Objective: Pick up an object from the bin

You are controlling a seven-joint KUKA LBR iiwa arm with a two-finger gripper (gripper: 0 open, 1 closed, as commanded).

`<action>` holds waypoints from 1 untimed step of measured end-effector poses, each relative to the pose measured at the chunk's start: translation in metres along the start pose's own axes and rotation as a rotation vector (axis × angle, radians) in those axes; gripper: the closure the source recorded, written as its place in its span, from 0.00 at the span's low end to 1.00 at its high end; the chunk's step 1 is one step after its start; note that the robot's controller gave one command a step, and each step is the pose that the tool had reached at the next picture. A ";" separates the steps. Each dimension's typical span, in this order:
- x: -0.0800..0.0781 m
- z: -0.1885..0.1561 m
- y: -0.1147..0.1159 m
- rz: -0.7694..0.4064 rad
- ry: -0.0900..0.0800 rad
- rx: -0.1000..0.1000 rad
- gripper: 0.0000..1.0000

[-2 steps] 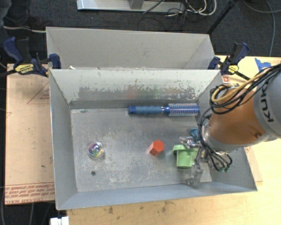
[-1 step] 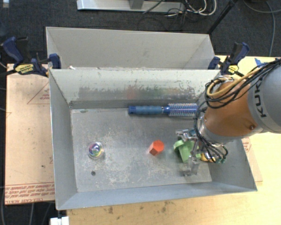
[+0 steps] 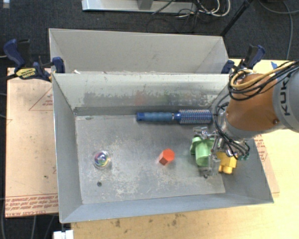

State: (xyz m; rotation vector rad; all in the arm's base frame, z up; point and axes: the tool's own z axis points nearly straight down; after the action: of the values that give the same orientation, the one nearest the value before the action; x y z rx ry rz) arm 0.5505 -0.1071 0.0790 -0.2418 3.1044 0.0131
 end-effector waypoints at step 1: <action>0.001 0.000 0.002 -0.002 0.002 0.000 1.00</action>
Offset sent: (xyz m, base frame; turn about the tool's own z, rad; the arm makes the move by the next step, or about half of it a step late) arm 0.0000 0.0000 0.0000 0.0000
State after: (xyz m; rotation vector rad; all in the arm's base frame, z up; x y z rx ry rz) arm 0.5496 -0.1057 0.0795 -0.2448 3.1062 0.0136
